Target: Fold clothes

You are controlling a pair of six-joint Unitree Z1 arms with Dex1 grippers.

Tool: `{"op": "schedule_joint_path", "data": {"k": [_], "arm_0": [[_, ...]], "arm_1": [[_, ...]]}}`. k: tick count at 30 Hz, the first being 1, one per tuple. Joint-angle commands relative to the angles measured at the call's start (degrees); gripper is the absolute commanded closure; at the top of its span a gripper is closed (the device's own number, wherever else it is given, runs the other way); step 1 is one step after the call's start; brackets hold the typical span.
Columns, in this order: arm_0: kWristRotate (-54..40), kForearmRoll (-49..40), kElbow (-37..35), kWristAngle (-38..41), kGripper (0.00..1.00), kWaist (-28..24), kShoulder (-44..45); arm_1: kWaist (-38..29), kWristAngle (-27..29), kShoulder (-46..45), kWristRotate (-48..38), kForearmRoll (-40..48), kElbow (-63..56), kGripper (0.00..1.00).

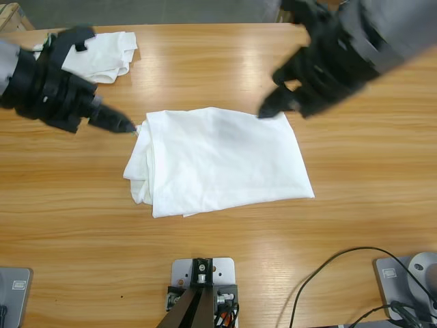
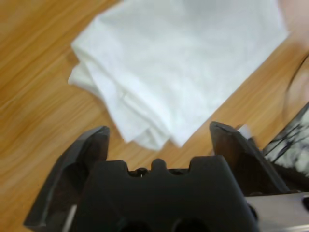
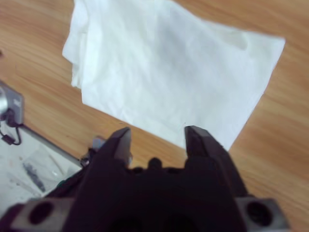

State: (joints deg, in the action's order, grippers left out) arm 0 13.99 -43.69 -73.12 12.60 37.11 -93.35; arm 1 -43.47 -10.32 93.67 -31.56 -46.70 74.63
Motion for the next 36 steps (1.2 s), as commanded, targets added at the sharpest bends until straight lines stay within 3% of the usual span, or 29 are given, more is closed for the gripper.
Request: {"op": "schedule_joint_path", "data": {"k": [1,7,13,27,36], "arm_0": [[5.2,-2.6,-4.8,4.1,1.000,1.1,-10.8],[8.0,3.1,-4.5,15.4,1.000,1.0,-17.3],[15.0,12.6,-4.0,15.4,1.000,-0.3,-20.0],[17.5,12.7,5.3,10.4,1.000,-0.7,-24.6],[18.5,12.8,5.8,9.0,1.000,-0.7,-25.5]], "arm_1": [[3.2,-4.4,-7.9,-2.8,19.7,-25.0,1.000],[4.9,-4.0,-5.5,-8.5,37.7,-37.8,1.000],[6.6,-1.6,-8.3,-8.8,38.4,-39.5,1.000],[7.1,-1.8,-0.2,-10.6,41.6,-41.8,1.000],[8.3,-1.7,1.9,-13.4,42.2,-44.7,1.000]]}}
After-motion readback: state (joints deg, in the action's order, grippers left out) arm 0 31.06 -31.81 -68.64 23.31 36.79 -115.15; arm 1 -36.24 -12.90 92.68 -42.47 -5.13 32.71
